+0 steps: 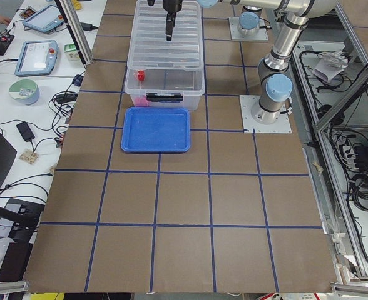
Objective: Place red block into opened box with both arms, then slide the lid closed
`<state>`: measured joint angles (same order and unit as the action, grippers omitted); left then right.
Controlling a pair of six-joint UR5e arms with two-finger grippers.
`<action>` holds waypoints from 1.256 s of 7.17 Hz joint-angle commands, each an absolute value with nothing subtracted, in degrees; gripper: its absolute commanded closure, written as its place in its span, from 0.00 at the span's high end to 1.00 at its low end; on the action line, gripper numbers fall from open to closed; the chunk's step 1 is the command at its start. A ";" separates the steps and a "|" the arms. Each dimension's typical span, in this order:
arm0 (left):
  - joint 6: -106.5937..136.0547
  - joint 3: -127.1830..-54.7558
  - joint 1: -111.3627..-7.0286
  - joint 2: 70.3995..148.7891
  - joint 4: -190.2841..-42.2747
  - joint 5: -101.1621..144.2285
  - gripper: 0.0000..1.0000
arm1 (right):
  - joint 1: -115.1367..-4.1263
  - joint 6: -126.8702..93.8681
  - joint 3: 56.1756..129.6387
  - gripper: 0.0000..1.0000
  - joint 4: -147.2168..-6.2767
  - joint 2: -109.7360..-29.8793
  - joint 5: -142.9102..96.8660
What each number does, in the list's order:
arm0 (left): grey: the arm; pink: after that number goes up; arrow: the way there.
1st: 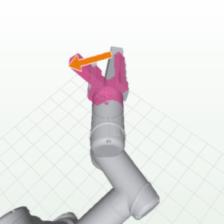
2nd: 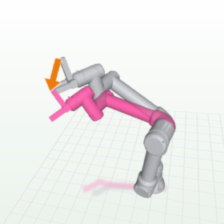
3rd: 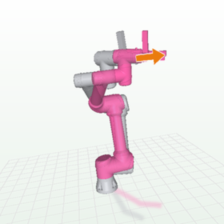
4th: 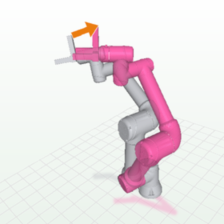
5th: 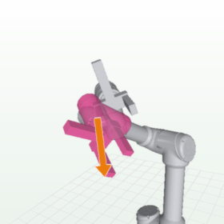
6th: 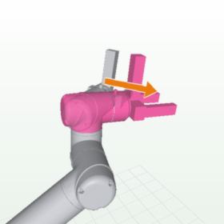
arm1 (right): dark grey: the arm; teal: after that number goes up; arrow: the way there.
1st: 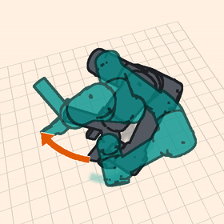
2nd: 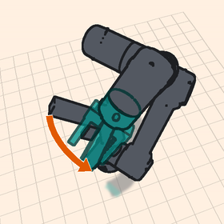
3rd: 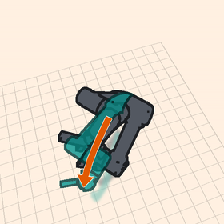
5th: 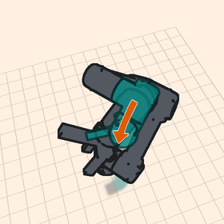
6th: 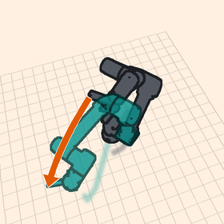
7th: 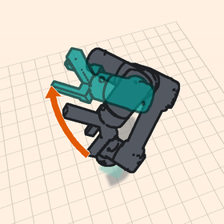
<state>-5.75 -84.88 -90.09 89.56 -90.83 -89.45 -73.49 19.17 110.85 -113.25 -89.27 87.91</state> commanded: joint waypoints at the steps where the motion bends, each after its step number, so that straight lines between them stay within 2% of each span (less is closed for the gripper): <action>1: -5.71 -84.55 -90.09 90.00 -90.88 -89.30 1.00 | -76.98 17.32 110.92 1.00 -113.20 -89.03 87.89; 9: -5.45 -84.55 -90.18 89.21 -93.42 -89.74 1.00 | -85.43 12.39 110.13 1.00 -115.49 -87.10 87.89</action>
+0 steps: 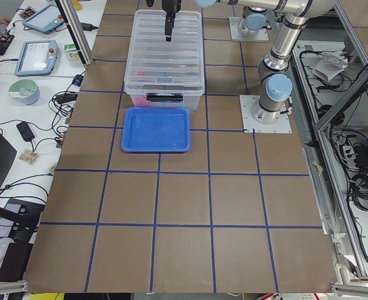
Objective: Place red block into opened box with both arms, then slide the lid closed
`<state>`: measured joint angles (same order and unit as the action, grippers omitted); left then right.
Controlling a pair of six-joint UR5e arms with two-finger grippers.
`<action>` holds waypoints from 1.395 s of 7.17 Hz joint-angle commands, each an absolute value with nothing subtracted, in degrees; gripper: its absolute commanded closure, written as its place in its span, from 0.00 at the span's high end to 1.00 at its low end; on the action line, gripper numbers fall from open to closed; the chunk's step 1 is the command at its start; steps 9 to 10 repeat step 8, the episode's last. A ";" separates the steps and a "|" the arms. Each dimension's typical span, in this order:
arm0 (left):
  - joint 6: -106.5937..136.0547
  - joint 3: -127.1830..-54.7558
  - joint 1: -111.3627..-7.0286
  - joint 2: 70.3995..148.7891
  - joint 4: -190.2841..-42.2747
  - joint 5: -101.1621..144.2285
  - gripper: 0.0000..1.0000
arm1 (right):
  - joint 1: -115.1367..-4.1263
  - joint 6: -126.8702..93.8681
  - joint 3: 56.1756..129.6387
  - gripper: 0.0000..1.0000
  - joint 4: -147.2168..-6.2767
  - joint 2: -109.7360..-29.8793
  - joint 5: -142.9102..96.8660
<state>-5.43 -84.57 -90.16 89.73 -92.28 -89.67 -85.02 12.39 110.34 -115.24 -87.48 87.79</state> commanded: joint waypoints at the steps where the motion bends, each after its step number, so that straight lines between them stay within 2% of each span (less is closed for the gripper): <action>1: -5.45 -84.72 -90.18 89.30 -93.51 -89.65 1.00 | -85.17 12.91 109.78 1.00 -115.40 -87.10 88.59; 3: -5.45 -85.43 -90.18 89.47 -93.34 -89.39 1.00 | -84.90 12.83 105.58 1.00 -113.22 -87.88 89.12; 6: -5.45 -85.43 -90.18 89.30 -93.34 -89.47 1.00 | -85.95 10.20 91.54 1.00 -90.95 -92.01 88.86; 10: -5.45 -85.52 -90.18 89.38 -93.34 -89.47 1.00 | -89.80 5.05 88.87 1.00 -89.47 -91.76 88.68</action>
